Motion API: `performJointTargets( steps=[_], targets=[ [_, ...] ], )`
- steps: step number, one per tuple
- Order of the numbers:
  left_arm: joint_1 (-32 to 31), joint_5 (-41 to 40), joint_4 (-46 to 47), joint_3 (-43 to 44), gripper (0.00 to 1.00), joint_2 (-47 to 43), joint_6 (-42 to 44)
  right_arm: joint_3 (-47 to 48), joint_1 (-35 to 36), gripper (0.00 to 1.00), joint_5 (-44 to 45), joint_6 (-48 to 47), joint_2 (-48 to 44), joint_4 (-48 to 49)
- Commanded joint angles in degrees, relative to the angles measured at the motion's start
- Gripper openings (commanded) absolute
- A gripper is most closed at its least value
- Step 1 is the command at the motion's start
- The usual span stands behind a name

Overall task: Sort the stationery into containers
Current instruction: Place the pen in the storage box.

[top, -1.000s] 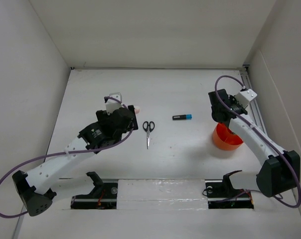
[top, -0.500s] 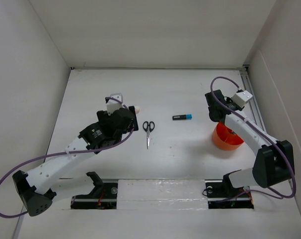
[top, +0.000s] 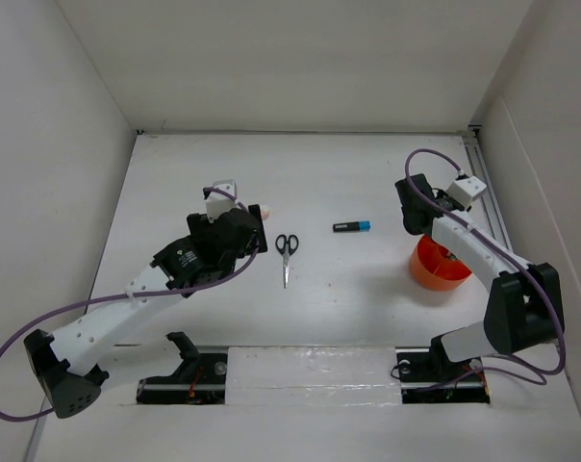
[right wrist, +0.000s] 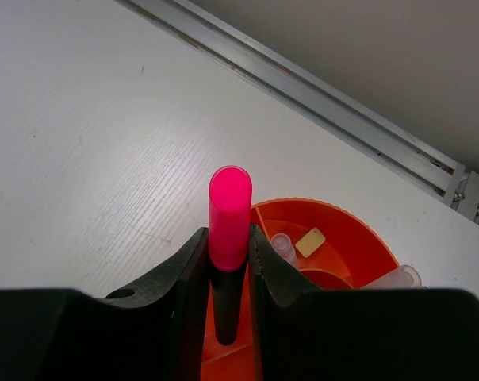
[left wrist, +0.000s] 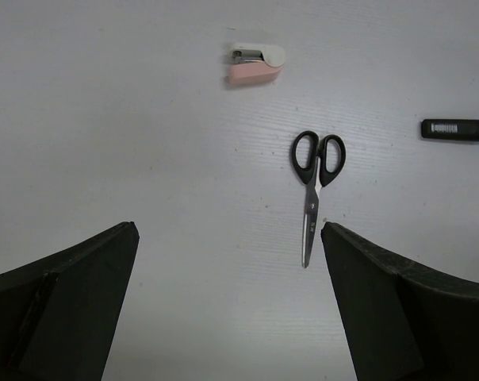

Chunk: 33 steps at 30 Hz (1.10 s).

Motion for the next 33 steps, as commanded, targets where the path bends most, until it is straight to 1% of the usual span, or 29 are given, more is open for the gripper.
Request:
performJointTargets(
  steps=[1,3,4,5,7,10,11,13,14,20,21,22,25,33],
  targets=[
    [-0.03,-0.29,0.77,-0.51,1.0,-1.75,0.65,1.38,-0.41,0.03,1.47,0.76,0.14,-0.19],
    [-0.03,0.23,0.77,-0.51,1.0,-1.75,0.65,1.38,-0.41,0.07,0.95,0.76,0.14,-0.19],
    [-0.03,0.24,0.77,-0.51,1.0,-1.75,0.65,1.38,-0.41,0.13,0.94,0.76,0.14,-0.19],
    [-0.03,0.24,0.77,-0.51,1.0,-1.75,0.65,1.38,-0.41,0.16,0.94,0.76,0.14,-0.19],
    [-0.03,0.24,0.77,-0.51,1.0,-1.75,0.65,1.38,-0.41,0.18,0.42,0.24,0.14,-0.19],
    [-0.03,0.24,0.77,-1.04,1.0,-1.75,0.65,1.38,-0.41,0.18,0.41,-0.29,0.14,0.52],
    [-0.03,0.24,0.77,-1.04,1.0,-1.75,0.65,1.38,-0.41,0.21,-0.11,-0.29,0.14,1.04],
    [-0.03,0.24,0.77,-1.04,1.0,-1.75,0.65,1.38,-0.41,0.22,-0.11,-0.9,0.14,1.04],
    [-0.03,0.24,0.77,-1.04,1.0,-1.75,0.65,1.38,-0.41,0.24,-0.11,-0.91,0.14,1.04],
    [-0.03,0.24,0.77,-1.04,1.0,-2.28,0.65,1.38,-0.41,0.25,-0.11,-0.91,0.14,1.04],
    [-0.03,0.24,0.77,-1.04,1.0,-2.8,0.65,1.38,-0.41,0.32,-0.11,-0.91,0.66,1.04],
    [-0.03,0.24,0.77,-1.04,1.0,-2.8,0.65,1.38,-0.41,0.36,-0.11,-0.91,0.67,1.04],
    [-0.03,0.24,0.77,-1.04,1.0,-2.8,0.65,1.38,-0.41,0.41,-0.11,-0.91,0.67,1.04],
    [-0.03,0.24,1.29,-1.04,1.0,-2.8,0.65,1.38,-0.41,0.41,-0.64,-0.91,0.58,0.52]
  ],
)
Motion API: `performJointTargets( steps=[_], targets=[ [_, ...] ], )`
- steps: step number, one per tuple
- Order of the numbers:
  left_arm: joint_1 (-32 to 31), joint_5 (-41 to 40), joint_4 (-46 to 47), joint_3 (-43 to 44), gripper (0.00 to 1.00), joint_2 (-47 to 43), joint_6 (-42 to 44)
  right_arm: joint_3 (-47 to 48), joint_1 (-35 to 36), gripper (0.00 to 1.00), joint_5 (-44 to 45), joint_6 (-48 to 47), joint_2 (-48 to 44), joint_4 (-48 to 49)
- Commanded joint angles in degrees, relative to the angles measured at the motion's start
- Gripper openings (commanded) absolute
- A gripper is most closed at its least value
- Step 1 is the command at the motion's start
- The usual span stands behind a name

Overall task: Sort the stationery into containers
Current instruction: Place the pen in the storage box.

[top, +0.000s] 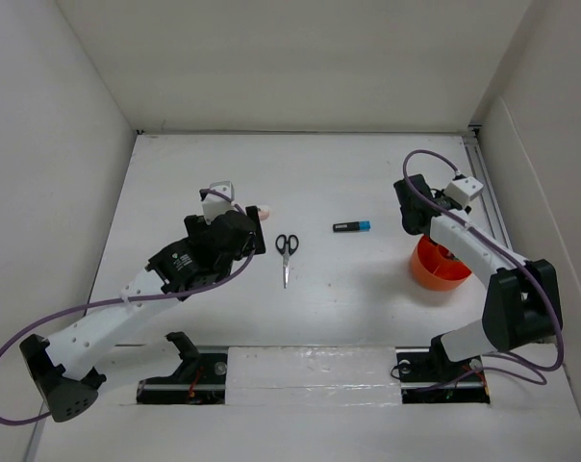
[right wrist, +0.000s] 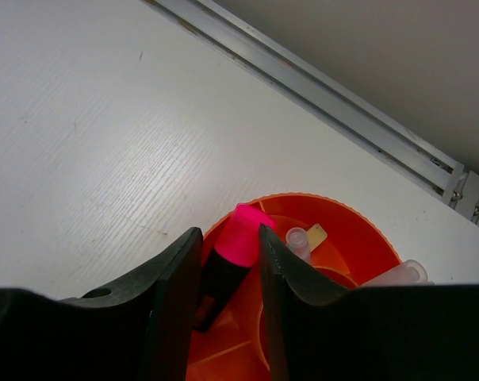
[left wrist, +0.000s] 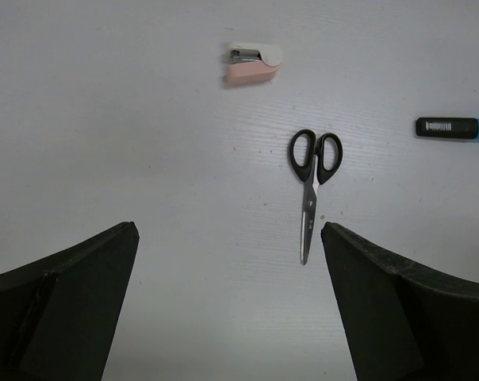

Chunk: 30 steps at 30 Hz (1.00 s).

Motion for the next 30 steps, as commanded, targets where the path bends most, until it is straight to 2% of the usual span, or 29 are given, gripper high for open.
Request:
performJointTargets(
  steps=[1,5,7,8,11,14,16,19,22,23,24,25,26,30],
  targets=[
    [-0.03,-0.29,1.26,-0.27,1.0,-0.99,1.13,1.38,-0.37,0.41,0.3,0.19,-1.34,0.47],
    [-0.03,0.24,1.26,-0.27,1.0,-0.46,1.13,1.99,0.16,0.46,-2.25,-4.29,-4.24,5.03],
    [-0.03,2.25,2.39,-0.27,1.0,-0.46,2.71,3.22,0.16,0.54,-4.09,-6.39,-5.03,6.0],
    [-0.03,2.26,2.92,-0.79,1.0,-0.46,2.72,3.83,0.16,0.54,-4.1,-7.01,-5.65,6.01],
    [-0.03,7.25,6.33,-1.49,1.0,-0.46,5.87,7.08,1.39,0.58,-5.94,-9.12,-5.66,7.42],
    [-0.03,17.53,10.21,-3.34,1.0,-0.46,10.7,11.12,2.88,0.63,-9.18,-10.79,-5.66,9.08],
    [-0.03,22.97,12.07,-3.35,1.0,1.64,11.59,12.88,4.02,0.66,-15.74,-15.44,-6.7,13.1],
    [0.5,23.62,11.54,0.42,1.0,8.31,11.6,16.22,6.92,0.66,-21.57,-20.37,-11.7,17.68],
    [0.5,23.62,12.67,5.43,1.0,13.59,13.78,19.65,11.31,0.77,-27.37,-24.15,-17.58,19.19],
    [0.5,24.23,13.46,6.75,1.0,14.73,14.83,20.7,13.76,0.85,-29.74,-24.77,-18.65,18.15],
    [0.5,25.28,14.26,8.24,1.0,15.96,16.15,22.71,15.18,0.87,-29.76,-25.3,-19.71,17.27],
    [0.5,27.38,16.7,10.78,1.0,18.85,21.47,23.52,16.67,0.88,-29.76,-25.82,-21.46,16.04],
    [0.5,33.49,17.68,11.85,1.0,20.7,24.92,24.05,18.08,0.88,-28.02,-25.83,-22.43,13.77],
    [0.5,36.26,19.54,20.1,1.0,32.91,34.16,22.83,23.53,0.9,-27.47,-25.83,-28.41,10.59]
  ],
)
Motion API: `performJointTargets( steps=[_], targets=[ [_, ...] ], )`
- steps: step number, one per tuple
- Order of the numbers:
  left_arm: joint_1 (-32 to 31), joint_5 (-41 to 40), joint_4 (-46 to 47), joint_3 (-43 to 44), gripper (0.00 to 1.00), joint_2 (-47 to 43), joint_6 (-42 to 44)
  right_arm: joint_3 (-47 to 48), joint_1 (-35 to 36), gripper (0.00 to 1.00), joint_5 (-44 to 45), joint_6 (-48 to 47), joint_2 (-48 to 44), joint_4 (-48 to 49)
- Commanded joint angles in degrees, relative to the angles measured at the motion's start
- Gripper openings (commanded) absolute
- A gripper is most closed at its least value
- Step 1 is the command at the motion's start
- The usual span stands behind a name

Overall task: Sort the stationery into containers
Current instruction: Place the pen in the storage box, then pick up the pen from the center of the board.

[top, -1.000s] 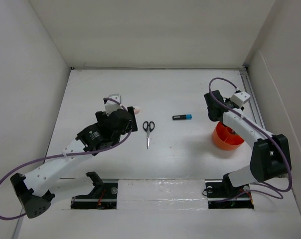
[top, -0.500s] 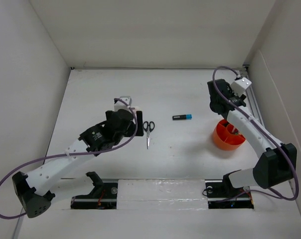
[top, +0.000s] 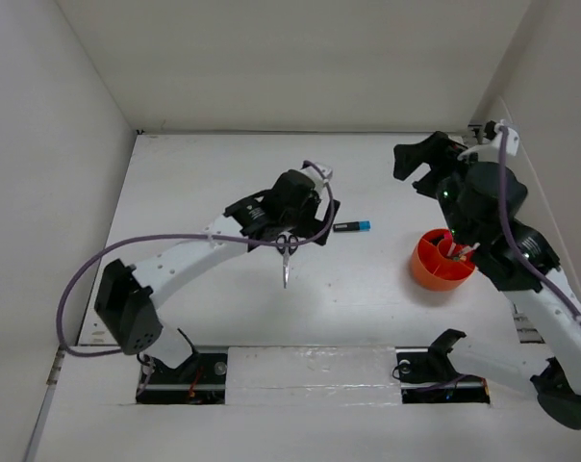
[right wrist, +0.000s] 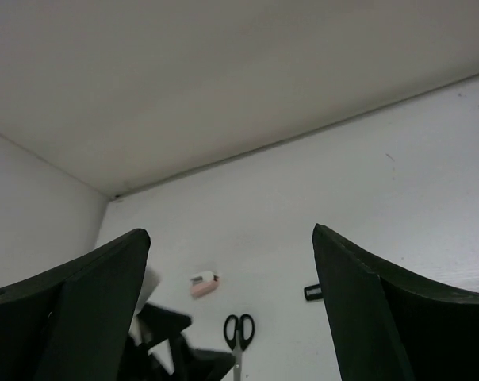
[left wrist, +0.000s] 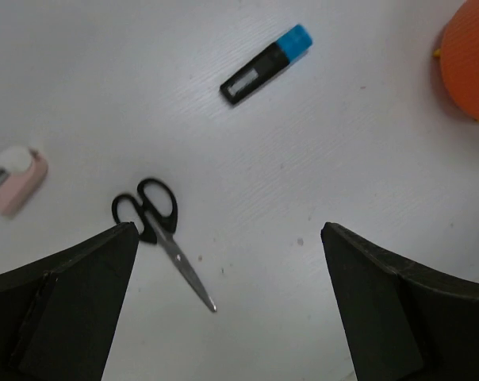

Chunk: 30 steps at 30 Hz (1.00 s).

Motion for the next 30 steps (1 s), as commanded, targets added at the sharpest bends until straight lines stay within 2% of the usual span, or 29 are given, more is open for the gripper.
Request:
performJointTargets(
  steps=[1,4,8,17,23,30],
  targets=[
    [0.21,6.52,5.67,6.74,1.0,7.68,12.21,-1.3,2.25,0.9,-1.64,-2.03,-4.0,-2.86],
    [0.21,11.44,8.84,11.22,0.95,16.29,22.2,-4.46,2.78,0.9,-5.59,-2.03,-9.01,-2.86],
    [0.21,12.68,8.85,19.31,0.9,29.55,29.26,-6.41,3.31,0.9,-10.16,-3.26,-13.06,-4.88],
    [1.97,15.31,10.87,31.52,0.9,42.5,32.7,-8.35,3.31,0.9,-17.81,-4.31,-22.03,-10.15],
    [3.99,21.72,1.75,41.36,0.9,51.01,33.23,-7.64,3.31,0.9,-18.34,-4.93,-24.4,-12.44],
    [4.52,24.1,-3.19,41.74,0.91,54.37,33.23,-7.64,3.31,0.9,-17.82,-5.46,-23.8,-11.83]
  ],
)
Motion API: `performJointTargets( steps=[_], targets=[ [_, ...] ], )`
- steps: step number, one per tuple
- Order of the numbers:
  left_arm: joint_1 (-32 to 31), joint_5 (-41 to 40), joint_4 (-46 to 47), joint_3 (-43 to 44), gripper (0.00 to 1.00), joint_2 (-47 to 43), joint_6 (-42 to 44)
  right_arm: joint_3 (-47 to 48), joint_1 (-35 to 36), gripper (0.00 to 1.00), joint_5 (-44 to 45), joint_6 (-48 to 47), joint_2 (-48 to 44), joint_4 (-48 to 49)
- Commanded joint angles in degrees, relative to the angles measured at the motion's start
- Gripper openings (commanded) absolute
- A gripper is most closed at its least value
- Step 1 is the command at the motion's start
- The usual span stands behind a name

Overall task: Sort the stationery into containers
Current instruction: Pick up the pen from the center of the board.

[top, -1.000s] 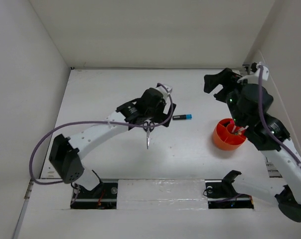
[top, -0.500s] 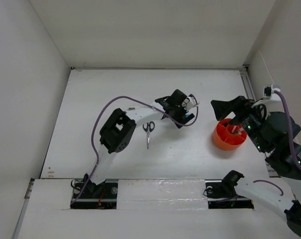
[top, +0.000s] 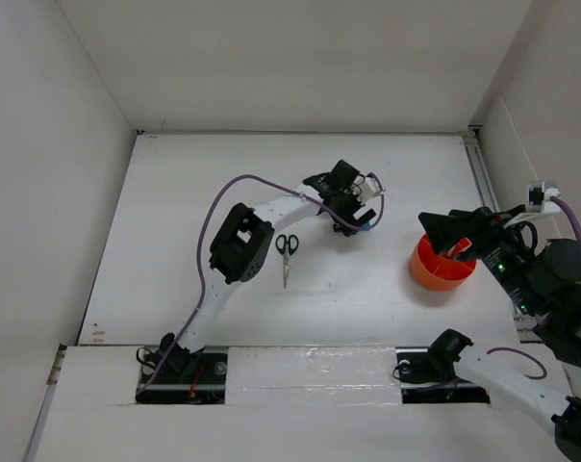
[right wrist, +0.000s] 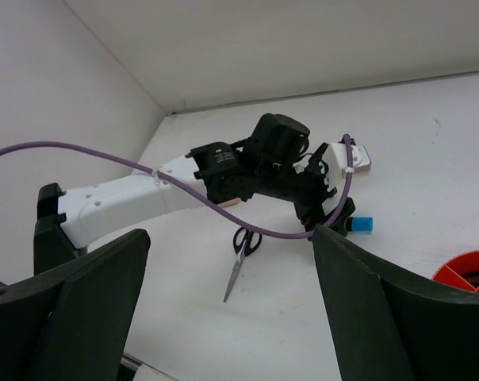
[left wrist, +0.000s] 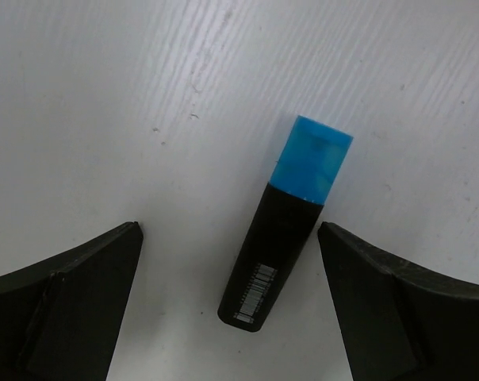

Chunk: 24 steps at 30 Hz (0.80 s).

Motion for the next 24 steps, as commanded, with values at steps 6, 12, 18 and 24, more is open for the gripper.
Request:
performJointTargets(
  steps=[6,12,18,24],
  targets=[
    [0.0,5.8,-6.32,-2.85,0.9,-3.5,1.74,-0.41,0.55,0.9,-2.59,-1.08,1.68,3.52],
    [0.0,6.42,-9.31,-2.24,0.8,-2.18,1.74,-1.03,0.55,0.9,-4.18,-0.47,1.68,4.67],
    [0.0,7.03,-9.31,-3.38,0.66,-0.43,1.74,-1.03,0.55,0.9,-4.18,-0.47,0.1,4.15],
    [0.0,6.42,-10.02,-4.08,0.34,1.42,1.21,-0.5,0.55,0.88,-3.65,-0.47,-0.43,3.53]
  ],
)
